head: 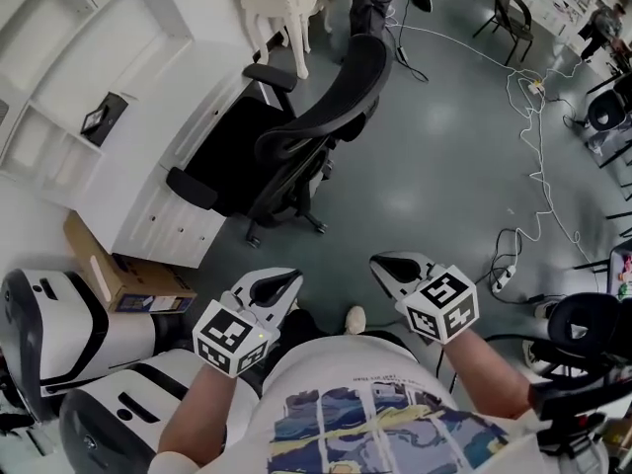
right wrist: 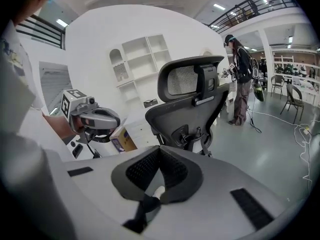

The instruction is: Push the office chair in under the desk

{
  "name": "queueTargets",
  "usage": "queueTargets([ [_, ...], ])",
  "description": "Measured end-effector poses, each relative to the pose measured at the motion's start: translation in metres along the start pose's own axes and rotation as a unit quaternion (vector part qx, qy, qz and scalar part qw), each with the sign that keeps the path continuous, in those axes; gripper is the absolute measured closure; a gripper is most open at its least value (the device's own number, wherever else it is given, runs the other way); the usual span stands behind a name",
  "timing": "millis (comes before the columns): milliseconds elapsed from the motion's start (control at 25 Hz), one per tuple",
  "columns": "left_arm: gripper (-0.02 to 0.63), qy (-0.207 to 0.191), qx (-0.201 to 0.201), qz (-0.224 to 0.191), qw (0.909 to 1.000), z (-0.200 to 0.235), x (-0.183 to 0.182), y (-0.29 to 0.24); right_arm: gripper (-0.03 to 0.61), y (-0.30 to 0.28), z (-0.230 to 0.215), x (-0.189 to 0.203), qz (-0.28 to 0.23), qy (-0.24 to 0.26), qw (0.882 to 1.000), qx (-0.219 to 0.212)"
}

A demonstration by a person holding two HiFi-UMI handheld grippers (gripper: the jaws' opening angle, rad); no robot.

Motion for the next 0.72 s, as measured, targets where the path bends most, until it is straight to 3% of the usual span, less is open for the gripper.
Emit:
queueTargets([
  [720,0.601,-0.018,-0.011,-0.02,0.9996,-0.049,-0.005,0.006,0.554,0.017,0.028,0.009,-0.014,0.034,0.999,-0.018],
])
Point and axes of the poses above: the fingertips, and each gripper's own axes: y backward along the fingers, z to its left, x out of its underside, the point moved 1 cm from there along y, backward along the fingers
